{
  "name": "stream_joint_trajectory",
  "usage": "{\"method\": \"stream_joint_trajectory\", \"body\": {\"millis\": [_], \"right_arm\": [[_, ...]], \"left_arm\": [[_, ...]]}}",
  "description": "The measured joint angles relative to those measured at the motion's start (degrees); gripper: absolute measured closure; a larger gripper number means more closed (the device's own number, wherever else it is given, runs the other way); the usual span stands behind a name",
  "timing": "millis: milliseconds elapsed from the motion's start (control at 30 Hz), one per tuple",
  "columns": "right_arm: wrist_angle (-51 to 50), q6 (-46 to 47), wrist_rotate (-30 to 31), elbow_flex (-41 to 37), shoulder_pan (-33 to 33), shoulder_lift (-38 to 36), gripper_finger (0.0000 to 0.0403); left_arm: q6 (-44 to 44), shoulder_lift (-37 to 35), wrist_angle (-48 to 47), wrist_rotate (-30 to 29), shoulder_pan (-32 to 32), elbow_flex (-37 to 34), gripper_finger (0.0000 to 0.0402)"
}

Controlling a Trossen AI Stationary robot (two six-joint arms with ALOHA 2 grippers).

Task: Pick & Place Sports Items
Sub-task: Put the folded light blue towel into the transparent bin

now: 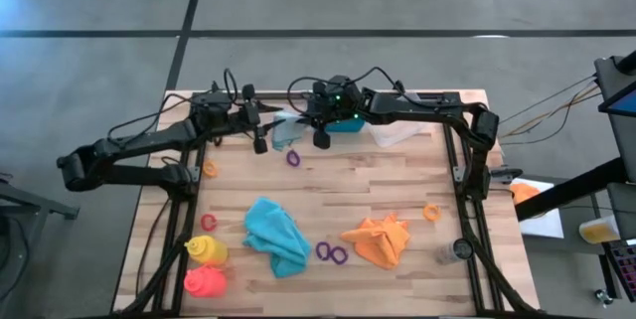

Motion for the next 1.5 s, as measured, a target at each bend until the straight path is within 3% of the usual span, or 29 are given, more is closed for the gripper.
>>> {"method": "stream_joint_trajectory", "body": {"millis": [433,733,1000,1500], "right_arm": [[0.0,-0.8,0.1,0.0,0.1,-0.1,0.0392],[0.0,-1.0,0.0,0.0,0.2,-0.1,0.0392],[0.2,-1.2,0.0,0.0,0.2,-0.1,0.0392],[0.2,-1.2,0.0,0.0,0.2,-0.1,0.0392]], "left_arm": [[-0.7,6.4,-2.2,2.7,0.6,-0.1,0.0259],[-4.1,5.3,-3.1,6.9,0.6,-0.1,0.0259],[-3.3,5.5,-4.2,7.2,0.6,0.0,0.026],[-5.6,5.5,-2.9,5.8,0.3,-0.3,0.0346]]}}
